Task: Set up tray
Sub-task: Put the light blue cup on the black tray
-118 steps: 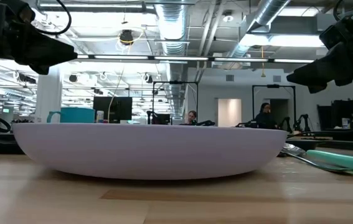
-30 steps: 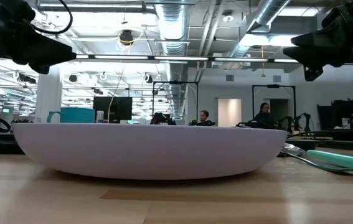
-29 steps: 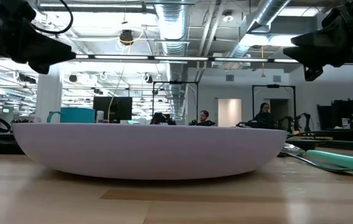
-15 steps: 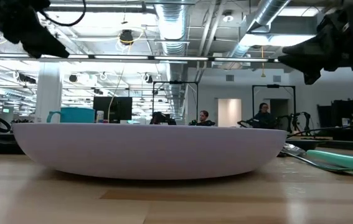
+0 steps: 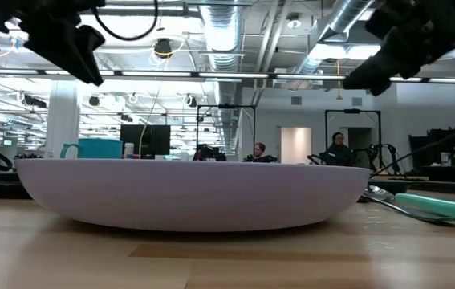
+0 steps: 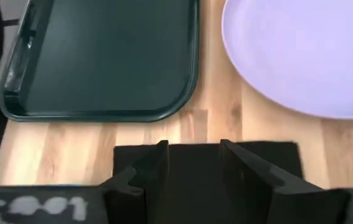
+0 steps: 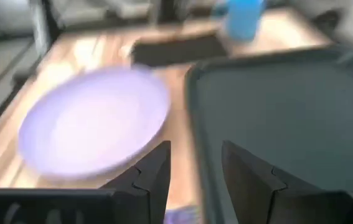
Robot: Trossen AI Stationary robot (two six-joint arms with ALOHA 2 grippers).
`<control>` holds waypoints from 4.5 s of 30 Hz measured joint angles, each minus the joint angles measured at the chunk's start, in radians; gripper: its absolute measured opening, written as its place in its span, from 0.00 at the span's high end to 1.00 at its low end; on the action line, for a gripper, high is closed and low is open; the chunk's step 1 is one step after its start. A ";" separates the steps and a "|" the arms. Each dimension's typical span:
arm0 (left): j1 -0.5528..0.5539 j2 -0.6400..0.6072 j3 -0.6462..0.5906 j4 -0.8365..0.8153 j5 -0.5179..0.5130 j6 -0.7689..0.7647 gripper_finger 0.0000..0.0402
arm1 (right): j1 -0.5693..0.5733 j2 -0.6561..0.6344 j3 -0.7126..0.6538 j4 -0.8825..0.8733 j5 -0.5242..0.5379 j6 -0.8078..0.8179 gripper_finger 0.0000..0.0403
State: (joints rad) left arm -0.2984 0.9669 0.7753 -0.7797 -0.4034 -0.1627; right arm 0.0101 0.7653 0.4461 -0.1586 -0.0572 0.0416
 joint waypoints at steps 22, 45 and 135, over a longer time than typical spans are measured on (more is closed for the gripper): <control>0.129 0.023 0.058 -0.013 0.120 -0.018 0.67 | 0.065 0.354 0.207 -0.021 -0.012 -0.073 0.67; 0.342 0.037 0.148 -0.287 -0.031 -0.270 0.67 | 0.060 0.398 0.247 -0.024 -0.007 -0.076 0.67; 0.711 0.409 0.198 -0.249 0.050 -0.084 0.67 | 0.061 0.398 0.246 -0.074 0.005 -0.075 0.67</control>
State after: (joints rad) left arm 0.4126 1.3762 0.9733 -1.0286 -0.3531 -0.2462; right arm 0.0707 1.1633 0.6926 -0.2321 -0.0521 -0.0334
